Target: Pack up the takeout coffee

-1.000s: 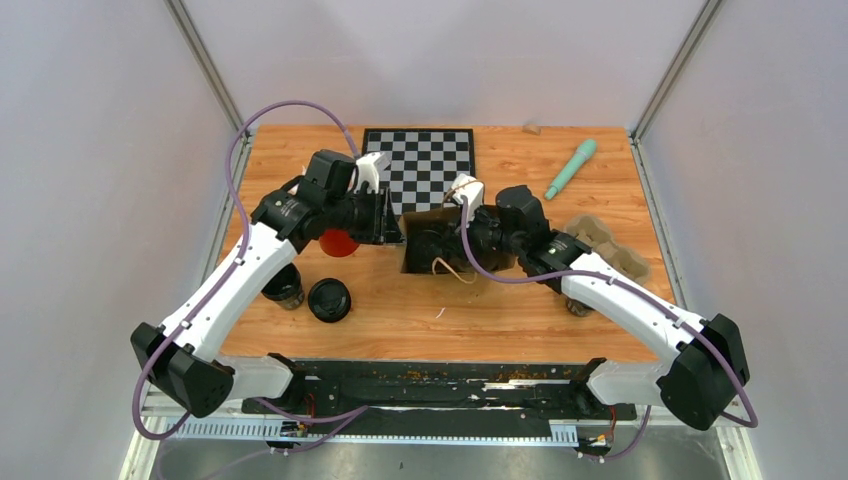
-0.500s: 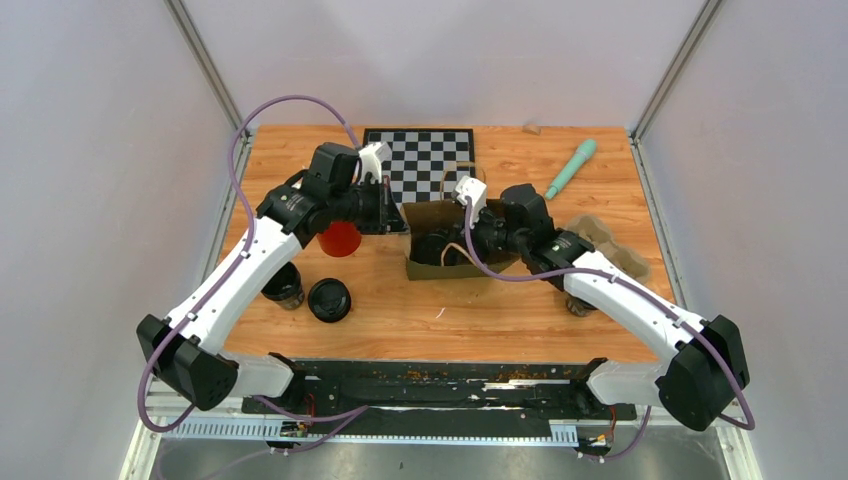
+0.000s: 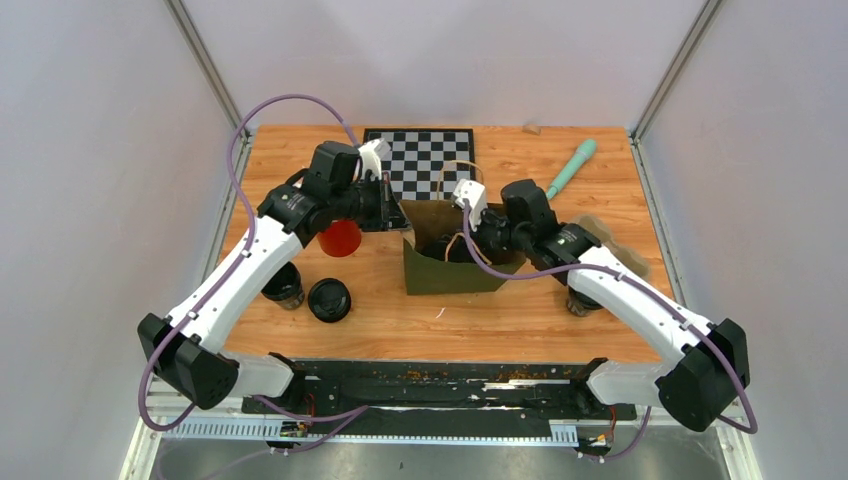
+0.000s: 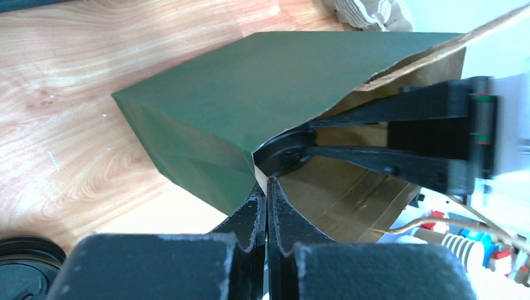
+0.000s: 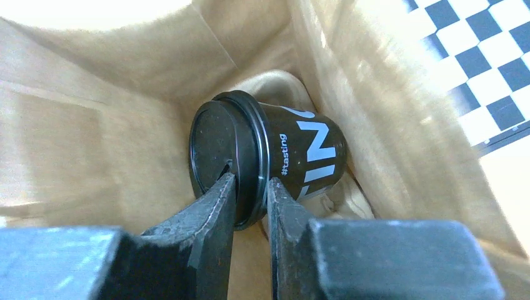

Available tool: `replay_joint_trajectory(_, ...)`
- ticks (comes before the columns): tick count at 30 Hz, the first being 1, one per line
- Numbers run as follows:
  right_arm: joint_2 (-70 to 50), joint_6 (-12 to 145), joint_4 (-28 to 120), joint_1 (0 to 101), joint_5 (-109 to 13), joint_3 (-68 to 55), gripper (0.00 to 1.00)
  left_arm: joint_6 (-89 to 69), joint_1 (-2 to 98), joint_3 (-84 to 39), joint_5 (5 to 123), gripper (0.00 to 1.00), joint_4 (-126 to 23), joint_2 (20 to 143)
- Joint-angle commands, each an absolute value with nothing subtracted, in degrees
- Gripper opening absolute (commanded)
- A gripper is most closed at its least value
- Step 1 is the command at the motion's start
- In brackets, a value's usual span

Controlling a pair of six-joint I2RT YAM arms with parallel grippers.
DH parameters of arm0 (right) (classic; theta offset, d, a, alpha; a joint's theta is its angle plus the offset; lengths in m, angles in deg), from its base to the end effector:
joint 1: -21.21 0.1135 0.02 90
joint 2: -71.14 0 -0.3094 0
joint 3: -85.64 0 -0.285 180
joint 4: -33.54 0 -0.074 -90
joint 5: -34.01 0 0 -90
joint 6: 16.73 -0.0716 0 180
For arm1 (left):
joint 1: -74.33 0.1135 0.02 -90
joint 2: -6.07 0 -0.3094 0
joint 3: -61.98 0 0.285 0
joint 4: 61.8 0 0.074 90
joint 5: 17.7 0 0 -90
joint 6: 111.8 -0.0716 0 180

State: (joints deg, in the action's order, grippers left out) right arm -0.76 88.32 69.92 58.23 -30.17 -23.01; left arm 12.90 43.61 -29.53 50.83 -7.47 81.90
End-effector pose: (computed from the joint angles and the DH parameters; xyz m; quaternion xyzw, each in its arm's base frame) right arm 0.2364 0.2173 0.3217 -0.4724 0.7397 0.2792 0.3894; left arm 0.2690 -0.1903 0.4027 0.0499 0.8878 -0.3713 0.2675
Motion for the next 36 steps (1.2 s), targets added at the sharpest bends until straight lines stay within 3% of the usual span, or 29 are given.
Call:
replay_joint_trajectory(1,2.2,85.4,68.6,57.2,-29.6,-16.2,0.03,8.2,43.9,-32.4,53.3,0.00,-8.2,82.2)
replay_joint_trajectory(23,6.4,63.3,75.1,51.5,-29.9,3.0,0.04,7.8,44.3,-36.5,58.6,0.00,-1.1,83.2)
replay_joint_trajectory(27,6.5,60.0,78.1,47.4,-34.2,7.4,0.04,7.9,44.3,-36.4,58.1,0.00,-0.5,82.8)
replay_joint_trajectory(36,10.5,50.1,71.7,32.2,-32.9,-0.5,0.05,5.9,44.3,-36.3,56.5,0.00,0.1,81.7)
